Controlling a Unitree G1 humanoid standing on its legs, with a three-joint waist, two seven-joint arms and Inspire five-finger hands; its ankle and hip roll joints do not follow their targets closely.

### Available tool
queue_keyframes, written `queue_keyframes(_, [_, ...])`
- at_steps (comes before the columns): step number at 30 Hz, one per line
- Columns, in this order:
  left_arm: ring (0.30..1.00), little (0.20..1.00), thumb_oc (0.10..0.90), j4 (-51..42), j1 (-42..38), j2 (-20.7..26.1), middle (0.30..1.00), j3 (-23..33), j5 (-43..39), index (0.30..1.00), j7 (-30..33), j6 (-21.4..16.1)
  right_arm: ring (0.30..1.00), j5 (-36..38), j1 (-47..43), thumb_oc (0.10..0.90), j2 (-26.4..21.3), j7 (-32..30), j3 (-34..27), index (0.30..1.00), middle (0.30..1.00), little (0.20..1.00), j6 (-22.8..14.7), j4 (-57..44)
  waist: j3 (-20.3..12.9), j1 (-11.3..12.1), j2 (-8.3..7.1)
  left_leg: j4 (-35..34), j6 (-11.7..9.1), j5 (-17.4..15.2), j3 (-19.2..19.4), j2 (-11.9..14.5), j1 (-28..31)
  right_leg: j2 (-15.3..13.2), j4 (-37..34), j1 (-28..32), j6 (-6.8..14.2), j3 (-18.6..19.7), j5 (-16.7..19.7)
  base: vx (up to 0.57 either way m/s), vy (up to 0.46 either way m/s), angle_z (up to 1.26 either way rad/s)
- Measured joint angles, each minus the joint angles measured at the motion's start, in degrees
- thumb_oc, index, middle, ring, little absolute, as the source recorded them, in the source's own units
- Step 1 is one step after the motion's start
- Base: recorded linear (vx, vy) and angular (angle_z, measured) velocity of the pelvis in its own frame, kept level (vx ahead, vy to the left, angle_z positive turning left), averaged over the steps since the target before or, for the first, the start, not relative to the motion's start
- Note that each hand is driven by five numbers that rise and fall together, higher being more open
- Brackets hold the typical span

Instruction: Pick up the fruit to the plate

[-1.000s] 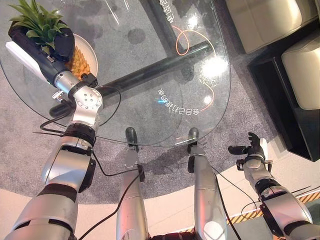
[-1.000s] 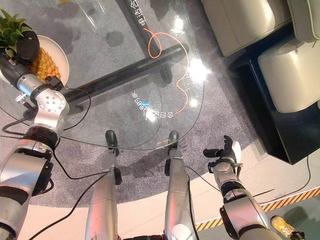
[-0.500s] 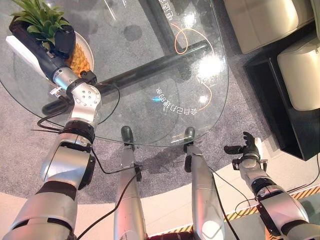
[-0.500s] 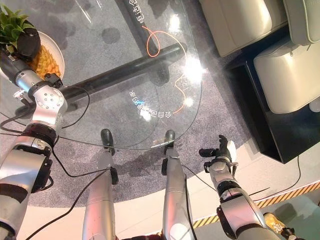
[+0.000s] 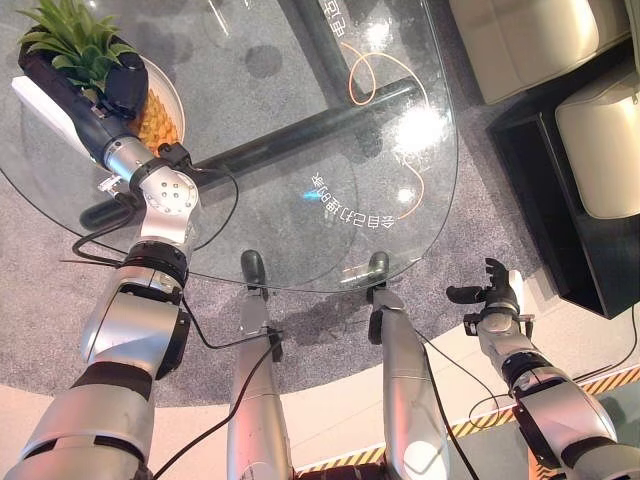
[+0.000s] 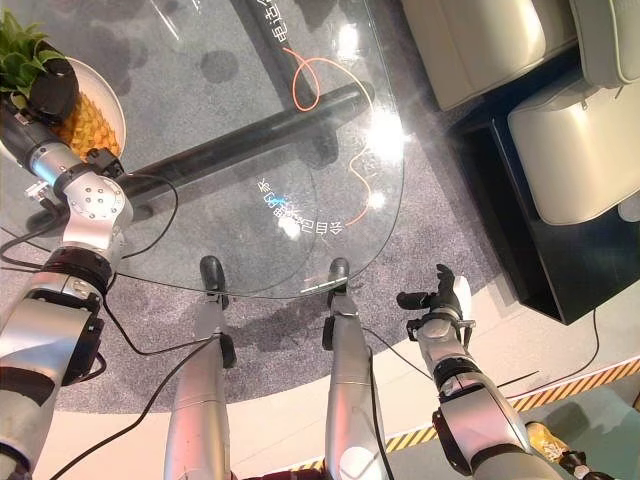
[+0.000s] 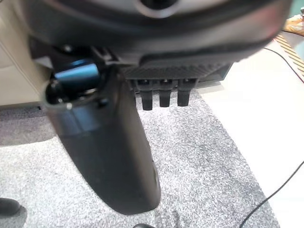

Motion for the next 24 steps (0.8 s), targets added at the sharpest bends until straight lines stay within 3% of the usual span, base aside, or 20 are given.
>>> queue_keyframes(2, [0.709,0.678,0.578,1.2,-0.7,0.0,0.709,0.0,0.0,0.709,0.0,-0.1,0.900,0.0,0.0,0.800,0.0,0.0,0.0,0.900,0.900,0.900,-0.2,0.0,0.0,-0.1,0.00,0.0,0.0,0.0,0.0,0.0,-0.1,0.0,0.0,-0.1,0.0,0.0,0.0,0.00,0.000,0.00])
queue_keyframes(9, [0.752,0.727,0.627,1.3,-1.4,0.6,0.752,0.0,0.0,0.752,0.1,-1.1,0.900,0.0,0.0,0.800,0.0,0.0,0.1,0.900,0.900,0.900,-0.4,0.0,0.0,-0.5,0.00,0.1,0.0,0.0,-0.1,0.0,-0.7,0.0,0.0,-0.6,0.0,-0.1,0.1,0.00,0.000,0.00])
queue_keyframes(15, [0.855,0.848,0.748,1.2,-1.4,1.0,0.855,0.0,0.0,0.855,0.5,-1.5,0.900,0.0,0.0,0.800,0.0,0.0,0.2,0.900,0.900,0.900,-0.5,0.0,0.0,-0.5,0.00,0.3,0.0,0.0,-0.1,0.0,-0.8,0.0,0.1,-0.7,0.0,-0.1,0.1,0.00,0.000,0.00])
queue_keyframes(24, [0.858,0.851,0.751,1.1,-1.4,1.2,0.858,0.0,0.0,0.858,1.1,-1.6,0.900,0.0,0.0,0.800,0.0,0.0,0.2,0.900,0.900,0.900,-0.5,0.0,0.0,-0.3,0.00,0.6,0.0,0.0,-0.1,0.0,-0.9,0.0,0.2,-0.7,0.0,0.0,0.2,0.00,0.000,0.00])
